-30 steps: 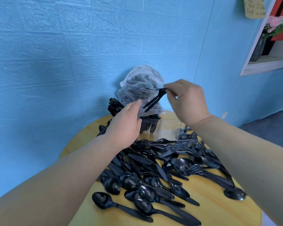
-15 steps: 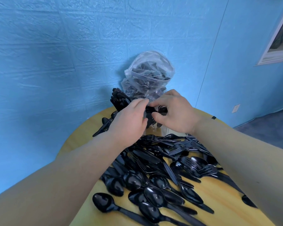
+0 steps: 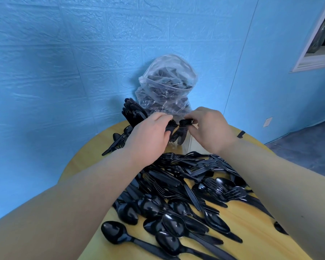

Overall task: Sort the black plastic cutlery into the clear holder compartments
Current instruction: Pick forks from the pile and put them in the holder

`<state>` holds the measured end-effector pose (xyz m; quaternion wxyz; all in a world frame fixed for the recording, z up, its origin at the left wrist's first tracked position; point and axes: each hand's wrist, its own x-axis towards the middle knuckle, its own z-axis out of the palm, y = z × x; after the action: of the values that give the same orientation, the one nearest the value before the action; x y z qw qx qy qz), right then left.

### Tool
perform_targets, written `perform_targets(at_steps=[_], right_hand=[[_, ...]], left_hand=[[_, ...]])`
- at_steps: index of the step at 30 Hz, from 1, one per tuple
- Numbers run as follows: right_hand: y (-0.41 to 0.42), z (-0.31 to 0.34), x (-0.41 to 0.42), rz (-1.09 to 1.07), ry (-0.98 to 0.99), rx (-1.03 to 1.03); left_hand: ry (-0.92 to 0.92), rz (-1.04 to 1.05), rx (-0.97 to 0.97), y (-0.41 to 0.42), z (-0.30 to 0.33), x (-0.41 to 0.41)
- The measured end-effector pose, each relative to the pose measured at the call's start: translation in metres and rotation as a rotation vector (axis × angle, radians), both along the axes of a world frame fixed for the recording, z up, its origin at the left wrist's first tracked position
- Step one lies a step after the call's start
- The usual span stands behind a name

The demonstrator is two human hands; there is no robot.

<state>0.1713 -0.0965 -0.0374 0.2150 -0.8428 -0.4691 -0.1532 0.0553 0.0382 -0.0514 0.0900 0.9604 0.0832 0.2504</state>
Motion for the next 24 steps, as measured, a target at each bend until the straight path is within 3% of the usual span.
perform_targets(at_steps=[8, 16, 24], right_hand=[[-0.001, -0.002, -0.009, 0.066, 0.031, 0.020], [-0.055, 0.010, -0.043, 0.104, 0.017, 0.098], [-0.183, 0.001, -0.067, -0.185, 0.123, 0.051]], left_hand=[[-0.043, -0.028, 0.038, -0.002, -0.003, -0.005], [-0.100, -0.064, 0.110, -0.039, 0.005, -0.035], [0.064, -0.170, 0.080, -0.108, -0.012, -0.060]])
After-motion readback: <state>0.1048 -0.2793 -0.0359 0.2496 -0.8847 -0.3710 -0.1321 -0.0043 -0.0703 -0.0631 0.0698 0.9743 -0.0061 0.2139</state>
